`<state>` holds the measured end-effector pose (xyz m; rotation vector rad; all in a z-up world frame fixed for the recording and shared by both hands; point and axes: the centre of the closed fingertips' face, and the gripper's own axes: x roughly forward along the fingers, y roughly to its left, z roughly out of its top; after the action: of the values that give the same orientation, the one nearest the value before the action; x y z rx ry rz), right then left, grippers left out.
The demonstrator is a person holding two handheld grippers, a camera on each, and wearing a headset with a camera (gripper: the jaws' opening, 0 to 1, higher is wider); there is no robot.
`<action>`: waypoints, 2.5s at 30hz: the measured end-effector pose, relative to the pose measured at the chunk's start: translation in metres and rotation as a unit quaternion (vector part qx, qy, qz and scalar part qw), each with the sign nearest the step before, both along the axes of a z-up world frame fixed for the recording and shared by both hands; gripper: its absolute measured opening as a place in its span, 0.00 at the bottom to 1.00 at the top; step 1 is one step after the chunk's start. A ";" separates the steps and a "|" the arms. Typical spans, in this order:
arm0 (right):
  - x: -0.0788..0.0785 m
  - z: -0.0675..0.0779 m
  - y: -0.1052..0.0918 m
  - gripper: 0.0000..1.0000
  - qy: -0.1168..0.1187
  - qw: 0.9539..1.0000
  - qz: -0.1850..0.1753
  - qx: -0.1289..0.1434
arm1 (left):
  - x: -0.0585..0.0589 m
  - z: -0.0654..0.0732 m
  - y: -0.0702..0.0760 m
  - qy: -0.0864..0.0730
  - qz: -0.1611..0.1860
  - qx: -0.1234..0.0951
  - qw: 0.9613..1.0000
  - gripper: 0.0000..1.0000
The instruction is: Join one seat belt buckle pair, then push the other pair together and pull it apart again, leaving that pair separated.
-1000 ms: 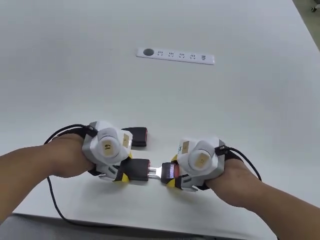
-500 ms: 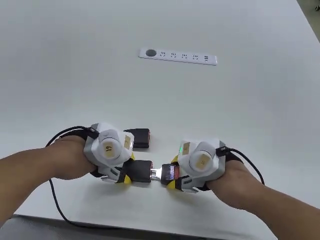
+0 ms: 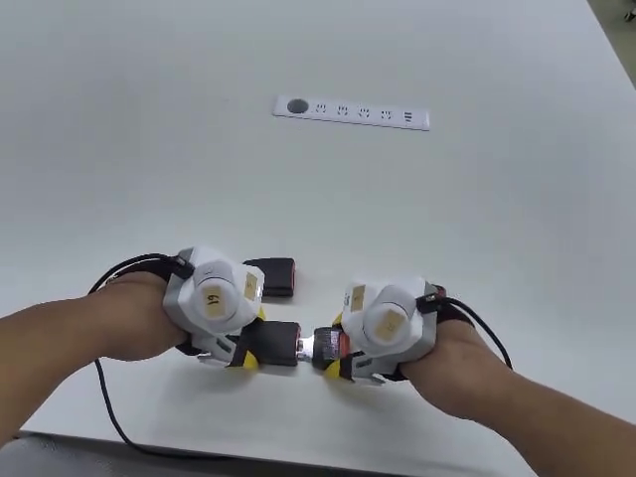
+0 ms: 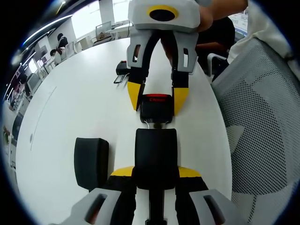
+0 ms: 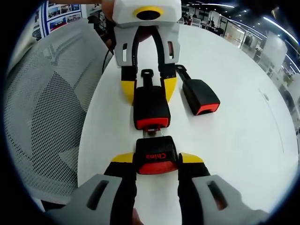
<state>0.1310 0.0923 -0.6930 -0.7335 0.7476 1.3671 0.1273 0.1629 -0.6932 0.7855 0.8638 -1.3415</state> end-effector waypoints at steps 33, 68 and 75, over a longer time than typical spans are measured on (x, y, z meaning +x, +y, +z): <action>0.001 0.007 0.010 0.31 -0.008 1.000 0.012 -0.003 | -0.002 0.000 0.001 -0.001 -0.009 0.002 1.000 0.32; 0.000 0.001 0.007 0.31 -0.009 1.000 0.008 -0.006 | 0.003 0.003 0.003 0.002 0.008 -0.007 1.000 0.31; 0.000 0.001 0.007 0.31 -0.008 1.000 0.009 -0.009 | 0.002 0.004 0.002 0.004 0.012 0.000 1.000 0.31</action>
<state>0.1309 0.0995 -0.6921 -0.7651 0.7430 1.3719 0.1298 0.1648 -0.6890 0.7685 0.8780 -1.3248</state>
